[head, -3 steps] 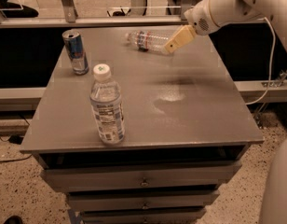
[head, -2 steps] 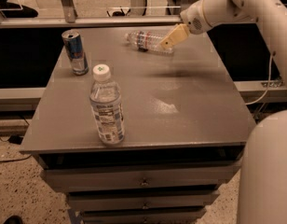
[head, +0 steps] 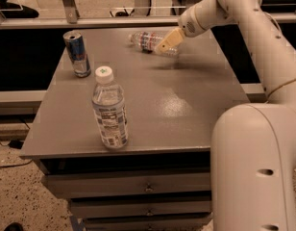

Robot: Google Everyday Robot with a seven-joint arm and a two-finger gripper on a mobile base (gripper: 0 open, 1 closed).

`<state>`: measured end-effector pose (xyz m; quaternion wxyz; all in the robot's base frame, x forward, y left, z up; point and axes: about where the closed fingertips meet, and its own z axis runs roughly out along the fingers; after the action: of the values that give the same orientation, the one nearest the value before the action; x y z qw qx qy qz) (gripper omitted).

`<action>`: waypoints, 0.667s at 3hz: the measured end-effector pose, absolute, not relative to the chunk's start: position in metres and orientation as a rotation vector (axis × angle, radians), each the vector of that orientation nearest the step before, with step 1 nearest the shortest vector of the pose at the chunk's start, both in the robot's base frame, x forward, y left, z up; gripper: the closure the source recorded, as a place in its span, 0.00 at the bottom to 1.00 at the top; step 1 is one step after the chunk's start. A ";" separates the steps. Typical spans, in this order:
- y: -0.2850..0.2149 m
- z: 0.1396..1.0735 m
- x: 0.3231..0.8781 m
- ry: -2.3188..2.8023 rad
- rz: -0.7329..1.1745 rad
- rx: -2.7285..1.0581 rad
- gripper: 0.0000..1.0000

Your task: Pick water bottle

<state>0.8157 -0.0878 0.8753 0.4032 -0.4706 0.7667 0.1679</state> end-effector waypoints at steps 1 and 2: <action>-0.085 0.863 0.824 1.973 0.396 -1.207 0.00; -0.082 0.853 0.826 2.028 0.369 -1.240 0.16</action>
Offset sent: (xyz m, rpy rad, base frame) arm 0.0225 -0.0017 -0.0194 -0.1676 0.1007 -0.0145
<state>0.8261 -0.0816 0.8532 0.3599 -0.4809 0.7865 0.1433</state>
